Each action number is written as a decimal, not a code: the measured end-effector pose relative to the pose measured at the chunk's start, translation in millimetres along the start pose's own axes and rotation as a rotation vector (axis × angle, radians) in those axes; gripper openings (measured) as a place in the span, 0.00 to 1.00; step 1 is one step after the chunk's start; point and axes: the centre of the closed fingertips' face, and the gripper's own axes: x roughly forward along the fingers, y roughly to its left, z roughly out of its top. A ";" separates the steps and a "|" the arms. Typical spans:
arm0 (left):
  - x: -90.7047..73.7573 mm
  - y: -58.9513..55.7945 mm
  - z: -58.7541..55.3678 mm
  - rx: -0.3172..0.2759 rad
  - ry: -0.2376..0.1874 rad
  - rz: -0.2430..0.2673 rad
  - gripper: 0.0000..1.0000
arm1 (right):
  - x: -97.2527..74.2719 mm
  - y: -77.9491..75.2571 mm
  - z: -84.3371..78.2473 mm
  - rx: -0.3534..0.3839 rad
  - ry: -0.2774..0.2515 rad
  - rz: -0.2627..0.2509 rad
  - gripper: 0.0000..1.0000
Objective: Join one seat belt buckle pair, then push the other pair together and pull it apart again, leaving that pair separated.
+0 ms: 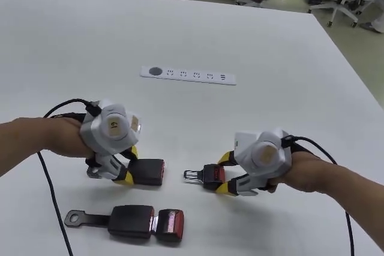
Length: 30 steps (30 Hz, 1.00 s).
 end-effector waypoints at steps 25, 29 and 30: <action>2.6 2.2 -3.2 0.005 0.013 -0.002 0.31 | 18.2 0.5 25.4 -0.019 -0.027 0.015 0.30; 3.3 3.0 -3.8 0.006 0.015 -0.002 0.31 | 23.1 1.2 30.2 -0.021 -0.034 0.018 0.30; 3.4 3.0 -4.0 0.006 0.015 -0.002 0.31 | 21.6 2.4 32.2 -0.021 -0.035 0.019 0.30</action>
